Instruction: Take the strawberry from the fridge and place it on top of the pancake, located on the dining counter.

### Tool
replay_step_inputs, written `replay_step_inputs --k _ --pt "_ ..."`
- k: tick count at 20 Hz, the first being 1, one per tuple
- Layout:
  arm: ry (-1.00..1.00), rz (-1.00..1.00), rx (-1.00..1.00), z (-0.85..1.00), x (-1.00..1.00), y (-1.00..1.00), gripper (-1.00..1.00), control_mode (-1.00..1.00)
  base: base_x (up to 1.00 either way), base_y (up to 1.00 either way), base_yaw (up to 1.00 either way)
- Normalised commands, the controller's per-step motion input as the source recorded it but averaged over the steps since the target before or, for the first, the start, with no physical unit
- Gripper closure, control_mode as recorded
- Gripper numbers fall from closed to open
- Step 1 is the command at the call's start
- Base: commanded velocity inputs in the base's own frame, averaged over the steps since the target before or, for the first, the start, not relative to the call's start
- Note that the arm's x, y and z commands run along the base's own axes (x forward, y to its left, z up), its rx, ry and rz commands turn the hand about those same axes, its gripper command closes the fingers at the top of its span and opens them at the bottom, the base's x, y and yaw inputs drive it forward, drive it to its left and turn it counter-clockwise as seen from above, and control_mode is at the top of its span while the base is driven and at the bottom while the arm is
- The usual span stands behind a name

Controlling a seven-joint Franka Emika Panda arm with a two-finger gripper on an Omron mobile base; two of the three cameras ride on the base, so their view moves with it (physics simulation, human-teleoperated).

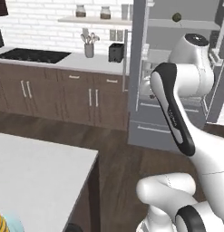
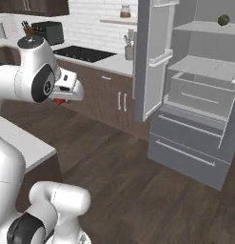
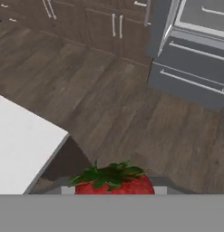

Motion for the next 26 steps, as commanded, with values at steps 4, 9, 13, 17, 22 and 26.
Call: replay_step_inputs --k 4,9,13,17,22,26 --pt "0.0 0.0 0.0 0.0 0.0 0.0 1.0 1.0 -0.8 0.0 0.6" --pt "0.0 0.0 0.0 0.0 0.0 0.0 1.0 1.0 -0.74 0.0 0.62" --pt "0.0 0.0 0.0 0.0 0.0 0.0 1.0 1.0 -0.65 0.0 0.66" --pt "0.0 0.0 0.0 0.0 0.0 0.0 1.0 1.0 -0.37 0.0 0.67" --pt "0.0 0.0 0.0 0.0 0.0 0.0 1.0 1.0 -0.02 -0.09 0.61" --pt "0.0 0.0 0.0 0.0 0.0 0.0 1.0 1.0 0.31 -0.02 0.51"
